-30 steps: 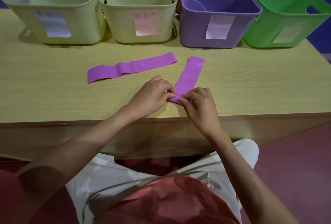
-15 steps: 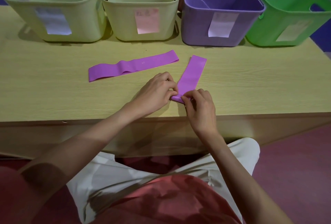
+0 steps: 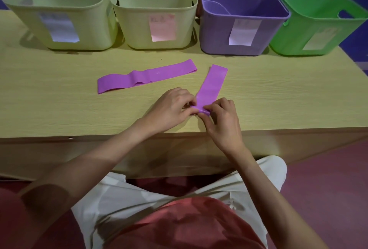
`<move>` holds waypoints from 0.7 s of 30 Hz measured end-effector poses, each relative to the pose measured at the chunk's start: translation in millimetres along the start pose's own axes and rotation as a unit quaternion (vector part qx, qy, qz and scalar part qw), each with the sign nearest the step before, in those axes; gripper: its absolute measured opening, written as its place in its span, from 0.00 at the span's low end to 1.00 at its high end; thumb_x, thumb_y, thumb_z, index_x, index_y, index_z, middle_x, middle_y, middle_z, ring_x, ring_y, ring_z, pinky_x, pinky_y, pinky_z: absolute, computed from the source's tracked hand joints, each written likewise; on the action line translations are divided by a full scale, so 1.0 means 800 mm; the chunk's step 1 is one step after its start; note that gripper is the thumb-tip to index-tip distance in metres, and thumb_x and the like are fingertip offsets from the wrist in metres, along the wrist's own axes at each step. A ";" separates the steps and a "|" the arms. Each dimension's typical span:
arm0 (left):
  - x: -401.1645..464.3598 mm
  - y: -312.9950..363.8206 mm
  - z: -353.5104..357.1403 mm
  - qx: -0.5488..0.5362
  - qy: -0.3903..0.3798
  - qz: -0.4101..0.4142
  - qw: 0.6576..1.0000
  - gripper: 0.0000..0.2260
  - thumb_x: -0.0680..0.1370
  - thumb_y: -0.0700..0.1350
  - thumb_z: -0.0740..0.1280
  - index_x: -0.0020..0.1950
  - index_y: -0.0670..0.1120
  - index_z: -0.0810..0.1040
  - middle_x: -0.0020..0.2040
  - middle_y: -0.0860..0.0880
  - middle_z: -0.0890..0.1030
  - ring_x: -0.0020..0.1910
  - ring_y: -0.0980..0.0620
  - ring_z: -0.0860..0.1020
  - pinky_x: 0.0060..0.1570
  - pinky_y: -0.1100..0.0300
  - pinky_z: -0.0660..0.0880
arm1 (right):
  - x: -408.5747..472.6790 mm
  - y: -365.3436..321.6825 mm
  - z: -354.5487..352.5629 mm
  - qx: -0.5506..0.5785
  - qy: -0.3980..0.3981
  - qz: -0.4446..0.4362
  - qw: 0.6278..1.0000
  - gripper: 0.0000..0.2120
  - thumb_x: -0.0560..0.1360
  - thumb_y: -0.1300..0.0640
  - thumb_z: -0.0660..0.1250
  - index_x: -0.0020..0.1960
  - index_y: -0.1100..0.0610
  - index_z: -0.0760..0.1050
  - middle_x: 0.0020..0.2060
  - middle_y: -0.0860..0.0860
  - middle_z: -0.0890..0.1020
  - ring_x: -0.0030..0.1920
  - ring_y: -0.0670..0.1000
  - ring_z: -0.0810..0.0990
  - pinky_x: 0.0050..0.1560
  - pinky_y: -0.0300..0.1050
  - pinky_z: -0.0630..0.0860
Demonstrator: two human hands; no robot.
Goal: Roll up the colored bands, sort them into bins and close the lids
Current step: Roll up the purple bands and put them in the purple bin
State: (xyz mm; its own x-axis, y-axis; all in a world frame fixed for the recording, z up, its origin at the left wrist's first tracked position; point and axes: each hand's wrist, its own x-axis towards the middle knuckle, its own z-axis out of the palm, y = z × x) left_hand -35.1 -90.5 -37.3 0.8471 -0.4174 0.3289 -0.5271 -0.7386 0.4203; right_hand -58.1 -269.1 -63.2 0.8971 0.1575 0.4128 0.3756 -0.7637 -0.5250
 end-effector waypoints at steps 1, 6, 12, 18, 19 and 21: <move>-0.002 -0.001 0.000 -0.001 -0.006 0.002 1.000 0.07 0.75 0.47 0.71 0.48 0.44 0.80 0.44 0.50 0.80 0.45 0.52 0.74 0.46 0.59 0.70 | 0.001 0.001 0.000 0.000 -0.004 -0.002 1.000 0.08 0.74 0.54 0.72 0.48 0.58 0.80 0.41 0.52 0.75 0.46 0.54 0.71 0.43 0.46 0.70; -0.002 -0.002 0.004 0.002 -0.006 0.005 1.000 0.09 0.75 0.43 0.71 0.53 0.43 0.78 0.47 0.50 0.79 0.48 0.53 0.73 0.46 0.62 0.68 | 0.000 -0.001 0.000 0.011 -0.005 -0.005 1.000 0.10 0.76 0.53 0.69 0.52 0.58 0.75 0.43 0.51 0.76 0.44 0.53 0.71 0.42 0.46 0.68; -0.003 -0.003 0.005 0.029 -0.010 0.024 0.999 0.07 0.76 0.42 0.70 0.52 0.42 0.78 0.47 0.48 0.79 0.48 0.50 0.73 0.48 0.60 0.68 | 0.002 0.004 -0.001 0.012 -0.021 -0.017 1.000 0.10 0.75 0.53 0.70 0.49 0.58 0.75 0.43 0.51 0.75 0.45 0.52 0.71 0.43 0.46 0.69; -0.001 -0.001 0.000 0.020 -0.001 0.010 1.000 0.08 0.78 0.43 0.67 0.54 0.42 0.80 0.48 0.47 0.81 0.50 0.49 0.74 0.50 0.59 0.68 | 0.013 0.009 -0.013 0.012 -0.035 -0.031 0.999 0.06 0.74 0.56 0.71 0.47 0.59 0.78 0.38 0.49 0.76 0.42 0.51 0.69 0.40 0.45 0.67; -0.002 -0.001 -0.001 0.019 -0.001 0.009 1.000 0.08 0.78 0.43 0.67 0.55 0.42 0.80 0.48 0.47 0.81 0.50 0.49 0.74 0.50 0.59 0.68 | 0.013 0.009 -0.014 0.012 -0.039 -0.032 0.999 0.06 0.75 0.56 0.71 0.47 0.59 0.78 0.38 0.47 0.75 0.42 0.51 0.68 0.40 0.43 0.65; -0.004 -0.001 -0.001 0.015 0.000 0.007 1.000 0.09 0.78 0.44 0.67 0.55 0.42 0.81 0.48 0.47 0.81 0.50 0.49 0.74 0.49 0.59 0.69 | 0.011 0.009 -0.014 0.005 -0.041 -0.034 0.999 0.06 0.75 0.55 0.71 0.47 0.59 0.79 0.38 0.48 0.75 0.42 0.51 0.68 0.41 0.41 0.64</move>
State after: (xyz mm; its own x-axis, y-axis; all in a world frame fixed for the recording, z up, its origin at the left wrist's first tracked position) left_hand -37.6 -88.2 -38.4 0.8398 -0.4282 0.3337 -0.5365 -0.7487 0.3894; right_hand -50.4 -280.3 -55.2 0.8856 0.2592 0.3853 0.4377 -0.7430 -0.5062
